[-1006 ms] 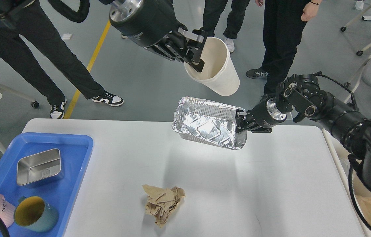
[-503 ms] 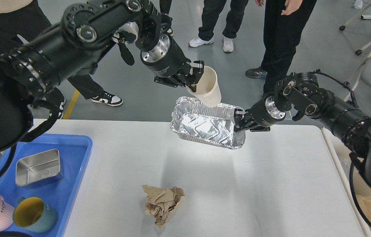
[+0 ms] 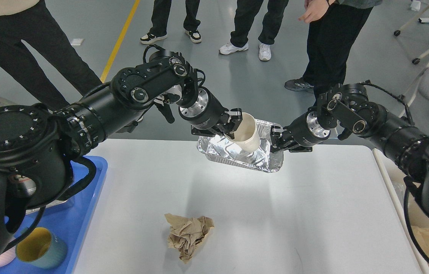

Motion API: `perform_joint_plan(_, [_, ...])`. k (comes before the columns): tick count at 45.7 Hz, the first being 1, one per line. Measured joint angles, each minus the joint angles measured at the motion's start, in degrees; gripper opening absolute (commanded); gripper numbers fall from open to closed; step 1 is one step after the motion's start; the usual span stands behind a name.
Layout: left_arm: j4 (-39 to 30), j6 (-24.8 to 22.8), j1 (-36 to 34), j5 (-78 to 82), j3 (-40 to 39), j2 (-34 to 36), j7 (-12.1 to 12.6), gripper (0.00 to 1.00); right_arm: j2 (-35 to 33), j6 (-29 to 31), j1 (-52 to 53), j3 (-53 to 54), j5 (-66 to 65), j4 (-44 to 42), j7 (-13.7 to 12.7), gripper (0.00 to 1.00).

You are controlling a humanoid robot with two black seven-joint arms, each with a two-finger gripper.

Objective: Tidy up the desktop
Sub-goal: 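Lower the paper cup into the foil container held by the right gripper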

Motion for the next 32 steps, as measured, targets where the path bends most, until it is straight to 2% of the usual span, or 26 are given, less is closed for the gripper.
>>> perform_joint_plan(19, [0.9,3.1,1.8,0.8,0.0,-2.5,-0.5,0.11,0.1,0.0,0.0,0.1,0.0,0.0,0.0,0.0])
perform_joint_plan(26, [1.3,4.2,2.5,0.9,0.0,-3.5,-0.8,0.19,0.2,-0.1,0.0,0.1,0.0,0.0,0.0,0.0])
perform_joint_plan(28, [1.4,4.7,2.6,0.9,-0.1,-3.7,-0.9,0.26,0.2,-0.1,0.0,0.1,0.0,0.0,0.0,0.0])
perform_joint_plan(32, [1.5,5.4,2.9,0.9,-0.1,-4.1,-1.0,0.51,0.2,-0.1,-0.1,0.1,0.0,0.0,0.1,0.0])
